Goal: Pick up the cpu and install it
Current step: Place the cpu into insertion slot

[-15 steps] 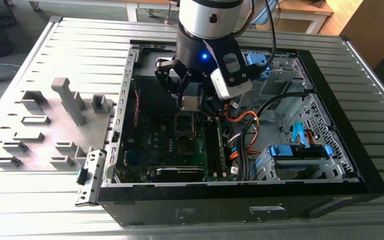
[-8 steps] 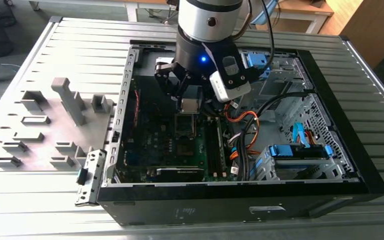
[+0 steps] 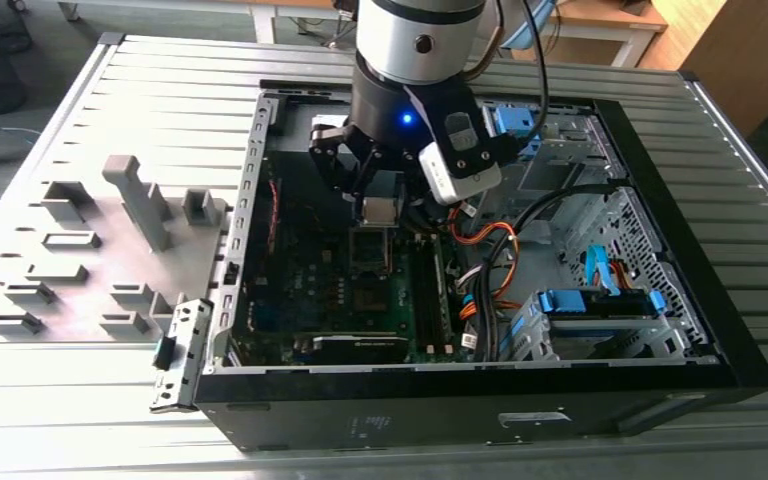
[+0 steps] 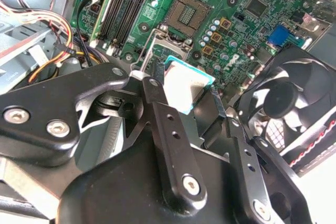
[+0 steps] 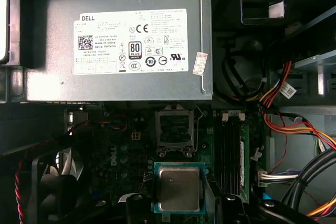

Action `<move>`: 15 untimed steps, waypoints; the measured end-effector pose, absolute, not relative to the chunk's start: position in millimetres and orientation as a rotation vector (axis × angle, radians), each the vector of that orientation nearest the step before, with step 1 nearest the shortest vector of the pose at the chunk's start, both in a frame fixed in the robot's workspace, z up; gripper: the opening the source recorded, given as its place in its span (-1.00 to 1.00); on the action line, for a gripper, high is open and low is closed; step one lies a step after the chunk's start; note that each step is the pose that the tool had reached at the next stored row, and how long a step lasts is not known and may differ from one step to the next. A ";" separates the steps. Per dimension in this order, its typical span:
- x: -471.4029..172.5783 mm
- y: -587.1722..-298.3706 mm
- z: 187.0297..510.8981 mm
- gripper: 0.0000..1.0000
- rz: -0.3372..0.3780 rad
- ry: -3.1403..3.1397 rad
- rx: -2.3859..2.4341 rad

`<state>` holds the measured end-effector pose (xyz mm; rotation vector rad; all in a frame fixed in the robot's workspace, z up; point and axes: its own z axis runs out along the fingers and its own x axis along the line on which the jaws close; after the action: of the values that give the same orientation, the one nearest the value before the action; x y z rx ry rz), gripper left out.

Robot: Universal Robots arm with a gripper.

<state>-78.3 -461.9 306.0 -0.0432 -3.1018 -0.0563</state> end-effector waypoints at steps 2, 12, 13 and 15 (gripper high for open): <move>-78.3 -461.9 304.8 -0.06 -0.056 -3.102 -0.043; -80.1 -461.9 295.9 -0.06 -0.054 -3.102 -0.043; -80.4 -461.9 295.1 -0.06 -0.054 -3.102 -0.043; -80.7 -462.0 294.2 -0.06 -0.053 -3.102 -0.043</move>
<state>-80.7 -462.0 294.2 -0.0430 -3.1019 -0.0535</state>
